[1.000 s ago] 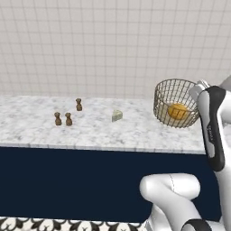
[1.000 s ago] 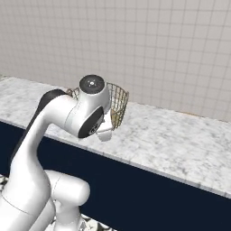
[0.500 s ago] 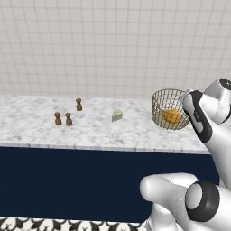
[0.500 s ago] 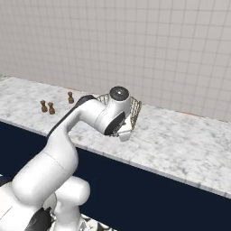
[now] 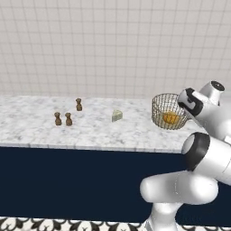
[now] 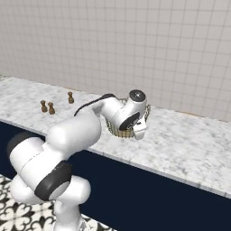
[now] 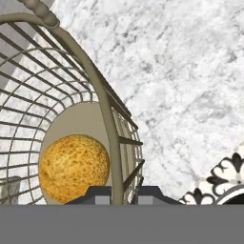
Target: Open the cabinet, pick up the bread from the cabinet and place it in the basket. Then move the basket to the dining counter.
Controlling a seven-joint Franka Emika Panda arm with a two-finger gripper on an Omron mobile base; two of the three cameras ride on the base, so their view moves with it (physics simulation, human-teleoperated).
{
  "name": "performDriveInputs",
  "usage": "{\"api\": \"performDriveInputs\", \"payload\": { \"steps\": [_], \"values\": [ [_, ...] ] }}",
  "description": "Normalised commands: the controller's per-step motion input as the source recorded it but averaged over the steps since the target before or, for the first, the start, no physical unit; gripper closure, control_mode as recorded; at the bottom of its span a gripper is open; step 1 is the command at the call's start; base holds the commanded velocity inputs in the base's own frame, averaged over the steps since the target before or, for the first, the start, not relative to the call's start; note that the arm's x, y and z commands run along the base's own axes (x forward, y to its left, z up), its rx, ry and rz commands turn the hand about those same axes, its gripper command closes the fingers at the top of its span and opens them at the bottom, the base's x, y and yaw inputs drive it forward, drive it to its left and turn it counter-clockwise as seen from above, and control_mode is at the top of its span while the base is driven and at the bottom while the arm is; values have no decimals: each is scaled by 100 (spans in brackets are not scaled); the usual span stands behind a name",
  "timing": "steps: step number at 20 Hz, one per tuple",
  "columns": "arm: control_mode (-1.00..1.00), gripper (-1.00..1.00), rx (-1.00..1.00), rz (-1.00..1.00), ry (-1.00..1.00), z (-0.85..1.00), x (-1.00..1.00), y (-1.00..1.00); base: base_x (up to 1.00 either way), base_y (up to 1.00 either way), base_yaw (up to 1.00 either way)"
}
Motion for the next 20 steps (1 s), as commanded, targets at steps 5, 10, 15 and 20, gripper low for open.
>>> {"api": "performDriveInputs", "payload": {
  "steps": [5, 10, 15, 20],
  "values": [
    [-100, 100, 0, 1, 12, -39, 51, -15, 0, 0, 0],
    [-100, 100, 0, 0, 4, -43, 27, -11, 0, 0, 0],
    [-100, 100, 0, 0, 0, -44, 2, -3, 0, 0, 0],
    [-100, 100, 0, 0, 0, -39, 0, 0, 0, 0, 0]
  ]
}}
